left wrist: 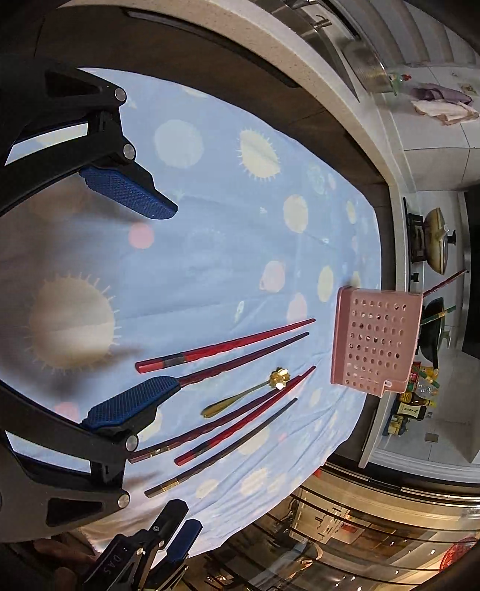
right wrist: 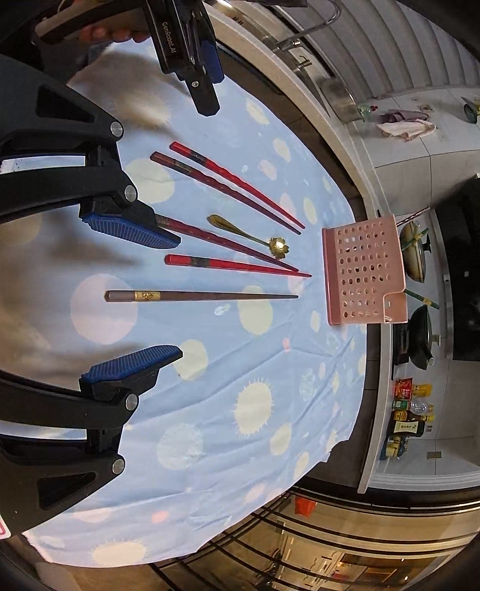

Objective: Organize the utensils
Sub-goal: 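Grasp a red chopstick with the left tool while the right tool grasps a brown chopstick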

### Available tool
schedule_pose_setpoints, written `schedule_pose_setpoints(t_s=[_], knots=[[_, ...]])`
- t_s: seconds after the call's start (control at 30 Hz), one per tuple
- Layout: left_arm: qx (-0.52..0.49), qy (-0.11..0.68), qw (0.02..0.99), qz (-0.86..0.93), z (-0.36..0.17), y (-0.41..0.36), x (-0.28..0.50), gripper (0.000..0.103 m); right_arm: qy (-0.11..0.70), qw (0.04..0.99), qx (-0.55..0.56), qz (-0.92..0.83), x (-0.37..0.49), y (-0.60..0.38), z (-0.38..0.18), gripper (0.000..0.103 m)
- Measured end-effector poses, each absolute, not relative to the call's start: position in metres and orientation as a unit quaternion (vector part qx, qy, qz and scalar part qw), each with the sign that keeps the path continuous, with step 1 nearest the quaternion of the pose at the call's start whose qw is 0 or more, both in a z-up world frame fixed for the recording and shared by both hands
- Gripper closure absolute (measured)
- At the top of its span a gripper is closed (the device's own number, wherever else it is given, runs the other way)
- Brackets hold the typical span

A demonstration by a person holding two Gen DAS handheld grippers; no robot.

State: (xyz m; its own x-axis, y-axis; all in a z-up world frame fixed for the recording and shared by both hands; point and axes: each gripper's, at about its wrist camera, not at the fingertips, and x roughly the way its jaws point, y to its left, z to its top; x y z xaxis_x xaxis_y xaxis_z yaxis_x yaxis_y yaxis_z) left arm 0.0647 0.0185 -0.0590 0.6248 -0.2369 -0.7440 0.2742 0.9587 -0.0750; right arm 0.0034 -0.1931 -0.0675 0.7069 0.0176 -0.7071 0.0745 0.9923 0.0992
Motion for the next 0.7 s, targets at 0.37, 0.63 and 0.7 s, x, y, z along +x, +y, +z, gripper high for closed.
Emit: schedule_pose_setpoints(t_s=[0.37, 0.63, 0.7], knots=[[0.038, 0.439, 0.884, -0.157, -0.086, 0.002, 0.069, 0.030, 0.409, 0.910, 0.065, -0.010, 0.009, -0.186, -0.089, 0.056], [0.049, 0.437, 0.885, -0.154, -0.088, -0.003, 0.073, 0.031, 0.414, 0.907, 0.072, -0.013, 0.011, -0.190, -0.094, 0.061], [0.051, 0.437, 0.885, -0.154, -0.088, -0.005, 0.076, 0.032, 0.414, 0.907, 0.072, -0.013, 0.011, -0.190, -0.094, 0.061]])
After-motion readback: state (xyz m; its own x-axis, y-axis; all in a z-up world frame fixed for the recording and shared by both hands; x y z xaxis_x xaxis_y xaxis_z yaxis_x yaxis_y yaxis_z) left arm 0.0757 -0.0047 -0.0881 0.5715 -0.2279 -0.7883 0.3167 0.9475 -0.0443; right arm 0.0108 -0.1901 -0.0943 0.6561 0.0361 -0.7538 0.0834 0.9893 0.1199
